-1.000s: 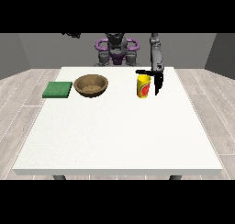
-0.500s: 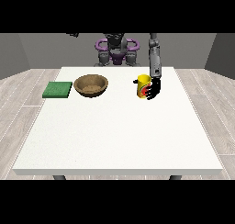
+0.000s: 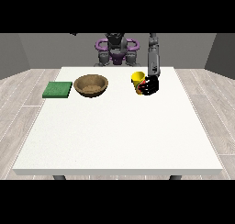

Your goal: Pick the cup and pour the ball into the bowl, then pick the bowl and place it on the pad

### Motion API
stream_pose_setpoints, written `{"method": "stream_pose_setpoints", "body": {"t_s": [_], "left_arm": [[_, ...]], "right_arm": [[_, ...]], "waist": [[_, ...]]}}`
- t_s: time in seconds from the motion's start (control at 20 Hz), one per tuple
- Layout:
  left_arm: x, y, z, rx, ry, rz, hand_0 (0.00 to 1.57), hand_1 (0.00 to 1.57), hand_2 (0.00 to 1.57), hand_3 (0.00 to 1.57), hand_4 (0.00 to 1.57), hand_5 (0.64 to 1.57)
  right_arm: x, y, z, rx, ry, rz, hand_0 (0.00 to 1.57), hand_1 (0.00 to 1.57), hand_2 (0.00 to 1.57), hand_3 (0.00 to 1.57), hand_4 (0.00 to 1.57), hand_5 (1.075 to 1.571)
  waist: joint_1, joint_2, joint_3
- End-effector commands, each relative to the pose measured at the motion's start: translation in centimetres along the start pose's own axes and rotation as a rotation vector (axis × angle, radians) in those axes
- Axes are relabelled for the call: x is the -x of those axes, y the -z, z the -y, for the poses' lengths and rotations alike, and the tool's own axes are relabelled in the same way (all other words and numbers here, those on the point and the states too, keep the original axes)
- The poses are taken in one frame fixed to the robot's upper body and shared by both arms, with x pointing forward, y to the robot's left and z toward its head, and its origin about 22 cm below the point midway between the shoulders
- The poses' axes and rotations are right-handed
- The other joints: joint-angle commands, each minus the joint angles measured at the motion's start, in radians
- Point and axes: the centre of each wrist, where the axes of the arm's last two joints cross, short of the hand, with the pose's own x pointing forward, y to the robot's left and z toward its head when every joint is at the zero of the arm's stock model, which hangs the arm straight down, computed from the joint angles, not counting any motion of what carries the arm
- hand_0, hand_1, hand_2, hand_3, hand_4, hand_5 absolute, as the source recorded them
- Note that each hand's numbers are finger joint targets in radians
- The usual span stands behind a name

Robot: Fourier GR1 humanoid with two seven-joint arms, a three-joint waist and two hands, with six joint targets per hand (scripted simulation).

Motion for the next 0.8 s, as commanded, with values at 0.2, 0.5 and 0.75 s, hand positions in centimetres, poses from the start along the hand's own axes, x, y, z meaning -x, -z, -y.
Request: {"method": "stream_pose_setpoints", "body": {"t_s": [0.2,0.5,0.75], "left_arm": [[-3.2,2.6,6.9,0.13,0.22,0.012,1.37,1.37,1.57,1.57,1.11,1.506],[-4.3,6.0,5.9,0.114,0.487,0.029,1.4,1.4,1.57,1.57,1.06,1.548],[-6.3,8.5,7.4,0.094,0.578,0.031,1.4,1.4,1.57,1.57,1.06,1.548]], "right_arm": [[3.7,0.4,2.3,0.071,0.025,-0.131,0.0,0.0,0.0,0.0,0.23,1.56],[3.6,0.4,2.2,0.024,0.041,-0.104,0.0,0.0,0.0,0.0,0.26,1.562],[4.3,0.2,2.7,0.004,0.016,-0.106,0.0,0.0,0.0,0.0,0.31,1.562]], "waist": [[0.073,-0.133,-0.0004],[0.011,-0.119,-0.0008],[0.005,-0.11,-0.001]]}}
